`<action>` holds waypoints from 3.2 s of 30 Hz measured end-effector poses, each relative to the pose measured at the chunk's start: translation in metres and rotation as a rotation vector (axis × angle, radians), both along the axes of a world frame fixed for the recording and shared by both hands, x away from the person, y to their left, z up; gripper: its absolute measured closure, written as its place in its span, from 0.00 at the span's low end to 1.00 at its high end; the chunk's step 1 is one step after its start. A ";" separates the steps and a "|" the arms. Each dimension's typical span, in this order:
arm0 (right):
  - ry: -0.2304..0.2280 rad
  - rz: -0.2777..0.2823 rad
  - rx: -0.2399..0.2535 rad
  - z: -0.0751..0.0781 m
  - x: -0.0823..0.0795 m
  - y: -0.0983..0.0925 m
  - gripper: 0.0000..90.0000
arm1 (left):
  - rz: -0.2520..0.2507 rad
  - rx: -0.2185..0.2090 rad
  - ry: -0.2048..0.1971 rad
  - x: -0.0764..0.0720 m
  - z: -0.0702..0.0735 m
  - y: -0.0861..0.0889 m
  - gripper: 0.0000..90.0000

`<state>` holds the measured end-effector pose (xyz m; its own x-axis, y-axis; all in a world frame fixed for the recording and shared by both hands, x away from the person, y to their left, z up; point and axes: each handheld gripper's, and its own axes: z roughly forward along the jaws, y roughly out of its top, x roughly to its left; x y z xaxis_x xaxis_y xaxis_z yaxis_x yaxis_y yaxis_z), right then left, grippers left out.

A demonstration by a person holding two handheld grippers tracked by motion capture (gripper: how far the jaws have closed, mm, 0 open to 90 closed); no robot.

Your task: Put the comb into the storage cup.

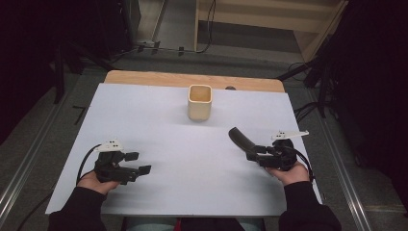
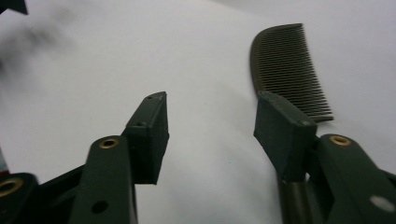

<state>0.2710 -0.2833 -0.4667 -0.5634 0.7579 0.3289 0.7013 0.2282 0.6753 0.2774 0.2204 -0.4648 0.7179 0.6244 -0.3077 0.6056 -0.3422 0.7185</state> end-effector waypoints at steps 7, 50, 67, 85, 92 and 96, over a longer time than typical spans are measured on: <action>-0.045 0.044 -0.024 0.001 -0.010 0.009 0.32 | 0.000 0.001 0.000 0.000 0.000 0.000 0.24; -0.100 -0.001 -0.059 0.002 -0.006 -0.023 0.28 | -0.004 0.001 -0.002 0.000 0.000 -0.001 0.24; -0.111 -0.055 -0.050 0.003 -0.002 -0.045 0.28 | -0.006 -0.001 -0.003 0.000 0.000 -0.001 0.24; -0.099 -0.061 -0.071 -0.010 -0.005 -0.045 0.28 | 0.003 -0.004 -0.007 0.001 0.001 0.000 0.24; -0.083 -0.088 -0.088 -0.020 -0.010 -0.047 0.29 | -0.016 -0.003 -0.008 0.008 0.001 -0.005 0.24; -0.080 -0.080 -0.094 -0.026 -0.013 -0.046 0.30 | -0.021 -0.010 -0.005 0.012 0.002 -0.008 0.24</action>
